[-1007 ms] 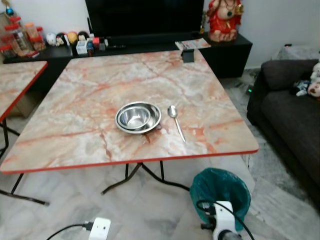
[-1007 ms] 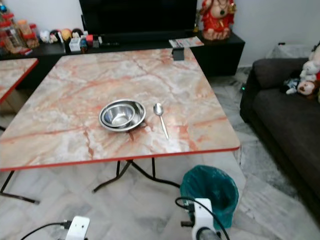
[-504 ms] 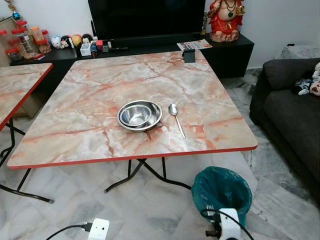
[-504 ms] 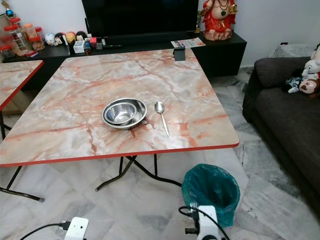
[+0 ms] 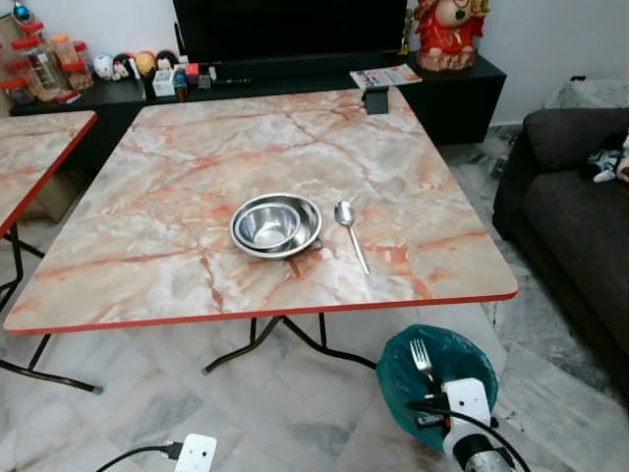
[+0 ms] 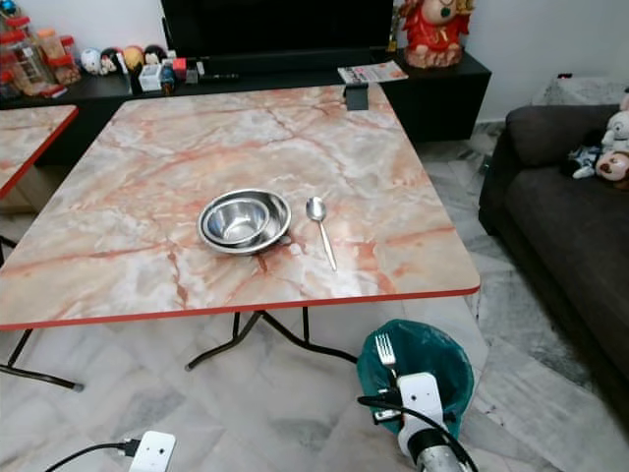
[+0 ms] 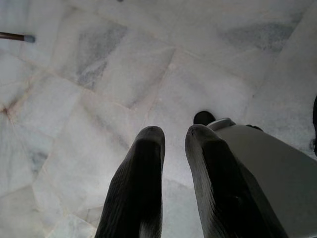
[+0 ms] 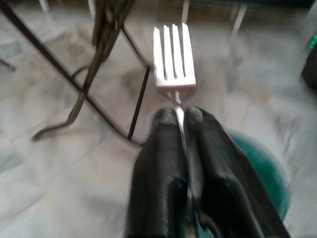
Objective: Setting the table
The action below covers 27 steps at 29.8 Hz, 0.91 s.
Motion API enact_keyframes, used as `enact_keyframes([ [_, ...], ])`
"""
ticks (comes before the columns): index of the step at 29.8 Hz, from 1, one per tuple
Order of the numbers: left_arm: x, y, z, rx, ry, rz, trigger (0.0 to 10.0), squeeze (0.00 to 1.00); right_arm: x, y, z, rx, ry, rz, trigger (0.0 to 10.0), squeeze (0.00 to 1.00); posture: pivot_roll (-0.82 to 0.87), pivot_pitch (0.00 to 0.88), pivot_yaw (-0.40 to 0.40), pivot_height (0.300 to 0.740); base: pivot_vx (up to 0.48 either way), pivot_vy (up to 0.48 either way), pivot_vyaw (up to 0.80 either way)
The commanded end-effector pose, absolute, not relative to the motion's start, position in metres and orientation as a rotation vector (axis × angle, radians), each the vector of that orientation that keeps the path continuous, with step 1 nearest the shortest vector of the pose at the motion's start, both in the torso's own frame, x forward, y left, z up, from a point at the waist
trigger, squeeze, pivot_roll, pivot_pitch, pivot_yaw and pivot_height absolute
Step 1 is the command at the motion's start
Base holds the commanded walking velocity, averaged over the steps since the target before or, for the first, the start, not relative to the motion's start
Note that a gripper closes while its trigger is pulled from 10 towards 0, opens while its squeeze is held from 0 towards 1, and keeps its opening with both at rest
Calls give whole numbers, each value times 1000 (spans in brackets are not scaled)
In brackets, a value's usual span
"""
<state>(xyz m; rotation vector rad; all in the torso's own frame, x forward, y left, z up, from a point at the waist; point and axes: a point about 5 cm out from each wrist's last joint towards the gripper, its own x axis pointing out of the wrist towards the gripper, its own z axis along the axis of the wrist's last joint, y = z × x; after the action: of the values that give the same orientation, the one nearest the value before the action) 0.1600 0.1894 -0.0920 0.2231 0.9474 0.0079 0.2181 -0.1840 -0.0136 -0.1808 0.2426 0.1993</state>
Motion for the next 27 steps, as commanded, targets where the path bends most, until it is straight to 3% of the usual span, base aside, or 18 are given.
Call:
enact_keyframes([
  [1, 160, 192, -92, 229, 949, 7, 10000, 0, 224, -179, -3, -201, 182, 230, 10000, 0, -56, 42, 52, 714, 0, 0, 0],
  [9, 162, 191, -91, 225, 945, 10, 10000, 0, 221, -183, 3, -258, 154, 250, 10000, 0, -57, 44, 47, 714, 0, 0, 0],
  [16, 162, 192, -91, 224, 946, 11, 10000, 0, 211, -205, 18, -402, 109, 171, 10000, 27, -72, 58, 48, 714, 0, 0, 0],
  [17, 161, 192, -91, 224, 947, 11, 10000, 0, 214, -205, 22, -439, 97, 163, 10000, 94, -72, 58, 48, 714, 0, 0, 0],
  [19, 160, 192, -92, 225, 952, 9, 10000, 0, 227, -204, 37, -505, 26, 134, 10000, 71, -74, 57, 53, 714, 0, 0, 0],
  [20, 159, 192, -92, 227, 953, 8, 10000, 0, 234, -201, 45, -487, -4, 121, 10000, 0, -71, 56, 54, 714, 0, 0, 0],
  [23, 160, 193, -92, 228, 953, 10, 10000, 0, 251, -188, 62, -356, -58, 128, 10000, 0, -69, 55, 54, 714, 0, 0, 0],
  [27, 161, 193, -91, 229, 950, 11, 10000, 0, 270, -177, 75, -348, -88, 73, 10000, 0, -59, 47, 55, 714, 0, 0, 0],
])
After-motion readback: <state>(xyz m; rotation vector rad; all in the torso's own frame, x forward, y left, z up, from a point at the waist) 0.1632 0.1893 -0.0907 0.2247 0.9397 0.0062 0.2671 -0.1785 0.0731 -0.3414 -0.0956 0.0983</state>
